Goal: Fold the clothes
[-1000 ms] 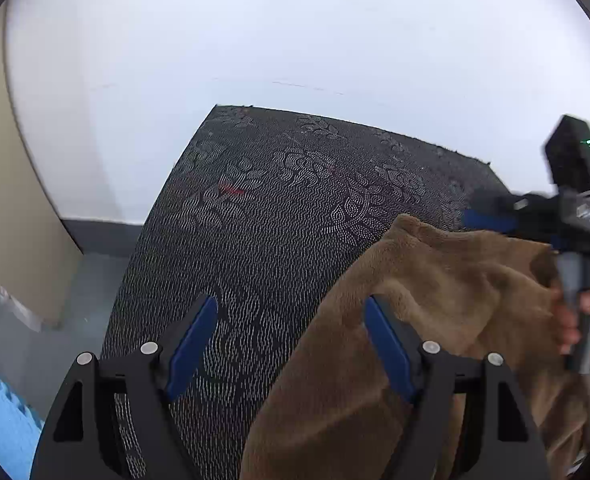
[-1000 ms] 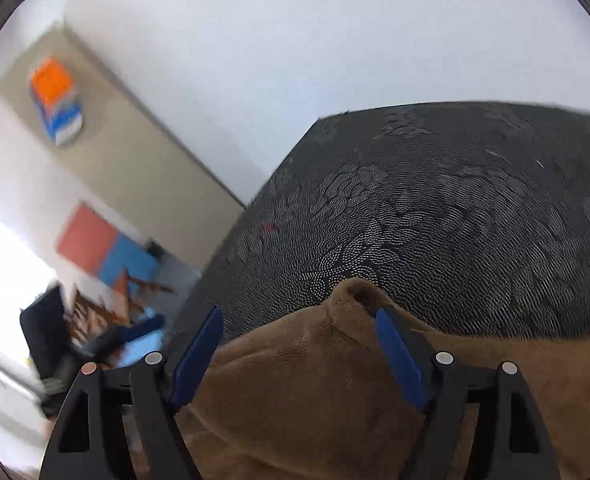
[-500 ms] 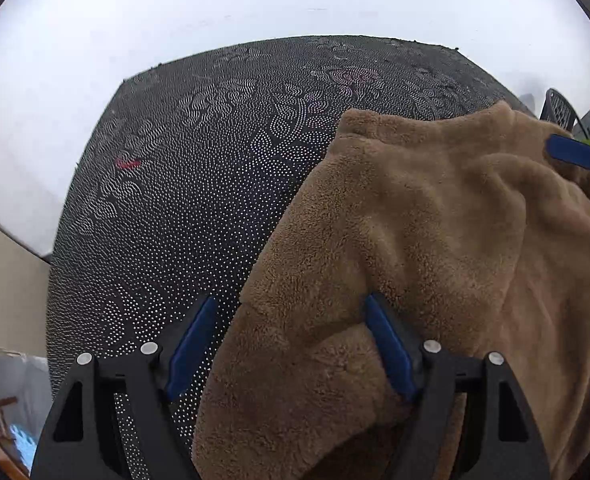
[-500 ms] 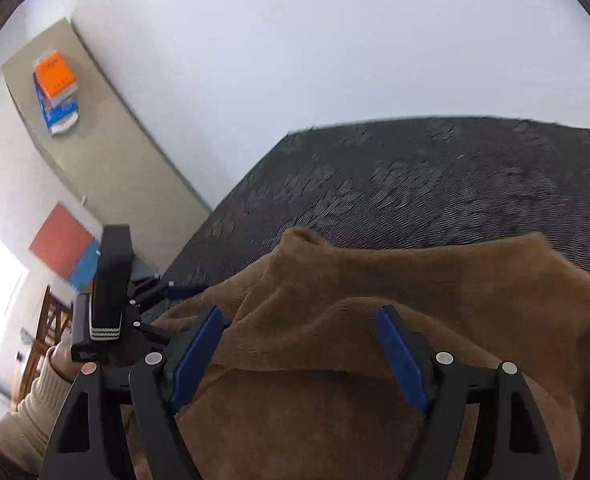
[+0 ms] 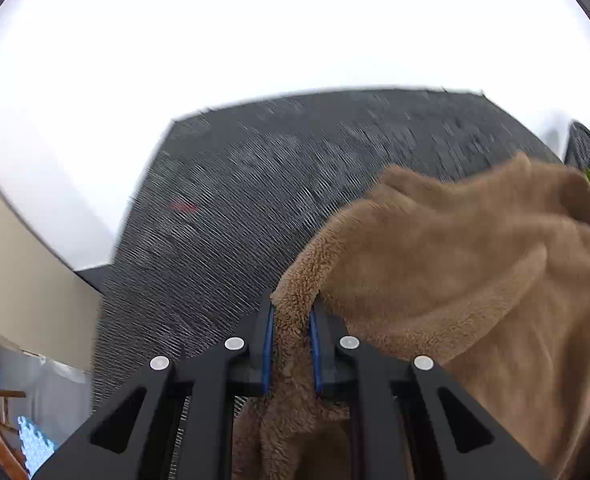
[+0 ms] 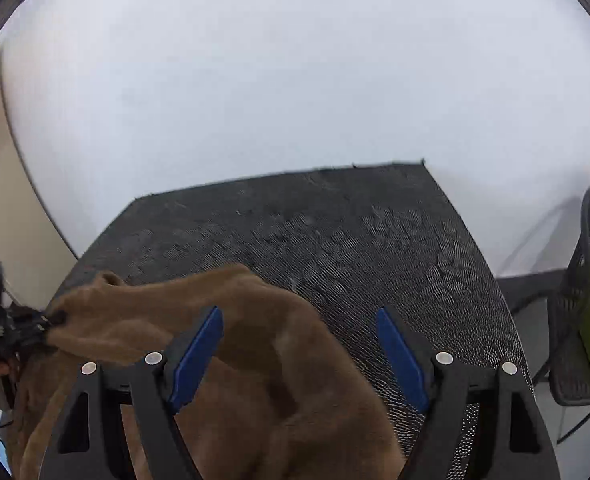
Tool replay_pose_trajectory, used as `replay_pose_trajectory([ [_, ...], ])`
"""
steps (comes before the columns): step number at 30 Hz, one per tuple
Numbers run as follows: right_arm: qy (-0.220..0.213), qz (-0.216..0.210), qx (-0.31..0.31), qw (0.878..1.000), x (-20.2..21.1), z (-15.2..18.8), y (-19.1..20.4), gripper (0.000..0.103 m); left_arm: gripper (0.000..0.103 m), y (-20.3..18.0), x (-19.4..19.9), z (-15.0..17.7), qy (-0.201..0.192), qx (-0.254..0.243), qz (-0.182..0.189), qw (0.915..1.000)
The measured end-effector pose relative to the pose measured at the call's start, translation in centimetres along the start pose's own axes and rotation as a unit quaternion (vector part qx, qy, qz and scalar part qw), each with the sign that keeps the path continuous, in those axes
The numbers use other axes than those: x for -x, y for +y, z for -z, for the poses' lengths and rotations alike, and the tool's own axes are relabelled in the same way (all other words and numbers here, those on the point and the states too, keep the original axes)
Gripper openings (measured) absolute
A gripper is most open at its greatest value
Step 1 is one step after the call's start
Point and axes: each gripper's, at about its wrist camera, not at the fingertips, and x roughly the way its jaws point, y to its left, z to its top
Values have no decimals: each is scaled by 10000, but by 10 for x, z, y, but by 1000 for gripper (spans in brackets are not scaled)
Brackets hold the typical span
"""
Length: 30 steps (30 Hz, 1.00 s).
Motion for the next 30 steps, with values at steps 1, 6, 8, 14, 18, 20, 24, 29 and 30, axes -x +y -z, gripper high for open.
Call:
replay_pose_trajectory([
  [1, 98, -39, 91, 9999, -8, -1, 0, 81, 17, 5, -1, -3, -67, 38, -30, 10000],
  [6, 1201, -413, 137, 9918, -75, -4, -2, 81, 17, 9, 14, -15, -306, 231, -135, 9992],
  [8, 1504, -556, 215, 9868, -91, -1, 0, 79, 17, 4, 27, -7, -426, 276, -174, 9986],
  [14, 812, -159, 382, 9958, -62, -4, 8, 20, 17, 5, 61, -10, -957, 413, -385, 9938],
  [18, -643, 578, 530, 9948, 17, -18, 20, 19, 17, -11, 118, -16, -1623, 442, -458, 9847],
  [20, -1516, 935, 671, 9817, 69, -26, 35, 19, 17, -19, 160, -18, -2121, 433, -541, 9748],
  [24, -3320, 1559, 754, 9273, 182, -27, 65, 19, 6, -71, 246, -20, -3249, 519, -886, 9402],
  [29, -4453, 1458, 593, 8814, 295, -28, 77, 20, 5, -120, 327, -33, -4202, 662, -418, 9041],
  [30, -4360, 1233, 678, 8889, 305, -33, 78, 20, 5, -123, 339, -31, -4247, 648, -323, 9024],
])
